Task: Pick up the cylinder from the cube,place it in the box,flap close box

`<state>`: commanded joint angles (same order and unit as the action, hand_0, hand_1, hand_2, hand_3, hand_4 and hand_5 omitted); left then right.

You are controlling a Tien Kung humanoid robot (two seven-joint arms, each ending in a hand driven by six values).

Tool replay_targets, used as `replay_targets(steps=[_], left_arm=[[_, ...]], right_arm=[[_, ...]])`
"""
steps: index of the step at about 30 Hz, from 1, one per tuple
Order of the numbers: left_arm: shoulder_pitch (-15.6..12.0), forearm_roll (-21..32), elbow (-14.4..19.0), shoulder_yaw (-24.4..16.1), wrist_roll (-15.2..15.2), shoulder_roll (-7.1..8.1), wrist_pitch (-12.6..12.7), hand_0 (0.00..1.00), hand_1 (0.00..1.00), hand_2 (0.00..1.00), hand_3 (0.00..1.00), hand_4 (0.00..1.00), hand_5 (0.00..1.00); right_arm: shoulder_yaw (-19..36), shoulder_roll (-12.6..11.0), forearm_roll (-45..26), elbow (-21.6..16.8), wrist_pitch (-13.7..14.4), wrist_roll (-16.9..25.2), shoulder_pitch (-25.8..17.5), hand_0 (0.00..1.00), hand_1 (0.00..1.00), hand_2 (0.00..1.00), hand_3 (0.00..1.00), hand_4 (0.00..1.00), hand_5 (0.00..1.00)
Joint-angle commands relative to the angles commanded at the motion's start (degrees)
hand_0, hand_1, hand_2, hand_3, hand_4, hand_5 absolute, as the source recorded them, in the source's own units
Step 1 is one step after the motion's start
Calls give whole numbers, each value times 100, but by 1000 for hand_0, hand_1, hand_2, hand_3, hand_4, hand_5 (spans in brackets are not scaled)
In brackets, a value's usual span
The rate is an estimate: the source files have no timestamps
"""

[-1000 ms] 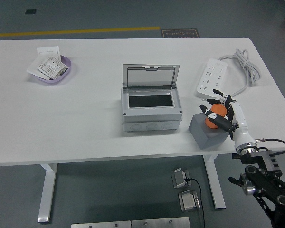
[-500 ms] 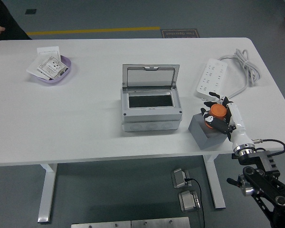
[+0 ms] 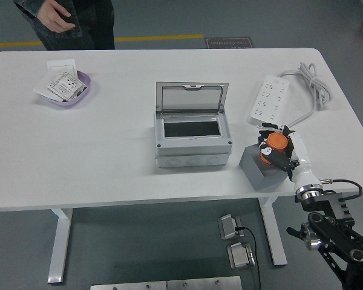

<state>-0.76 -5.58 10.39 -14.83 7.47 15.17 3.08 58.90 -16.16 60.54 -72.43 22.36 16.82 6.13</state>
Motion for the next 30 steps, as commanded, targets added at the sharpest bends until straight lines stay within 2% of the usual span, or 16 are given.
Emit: replay_targets(steps=[3,4,9,10,15,16,30], left_arm=[[-5,-9,1,-14,0,3,0,609,650,602,607,652,172],[-6,-10,1,-16,-1,3,1,609,650,603,608,654,172],[-10,-23,2,-54,-4,2,2,609,650,603,608,654,172],[-10,-21,2,-50,-4,1,3,609,650,604,609,655,172],[-4,5,1,-12,-9,-2,6,609,650,604,609,655,172],[-2,15,0,3,-10,-2,7,609,650,604,609,656,173],[3,127,-3,196,-10,-14,11,610,650,606,611,663,180]], right_arm=[[-26,1,-1,-10,30,-33,7,757,628,574,556,196,38],[-35,1,0,-13,39,-40,10,722,575,535,488,85,2],[-57,-4,6,-41,78,-48,31,722,575,535,488,85,2],[-56,-5,9,-46,82,-47,36,493,426,406,336,2,2],[-34,-18,56,-92,107,-46,94,493,426,406,336,2,2],[-26,-19,69,-102,111,-48,107,468,410,288,224,2,2],[124,-90,307,-214,157,-100,232,469,394,274,213,2,2]])
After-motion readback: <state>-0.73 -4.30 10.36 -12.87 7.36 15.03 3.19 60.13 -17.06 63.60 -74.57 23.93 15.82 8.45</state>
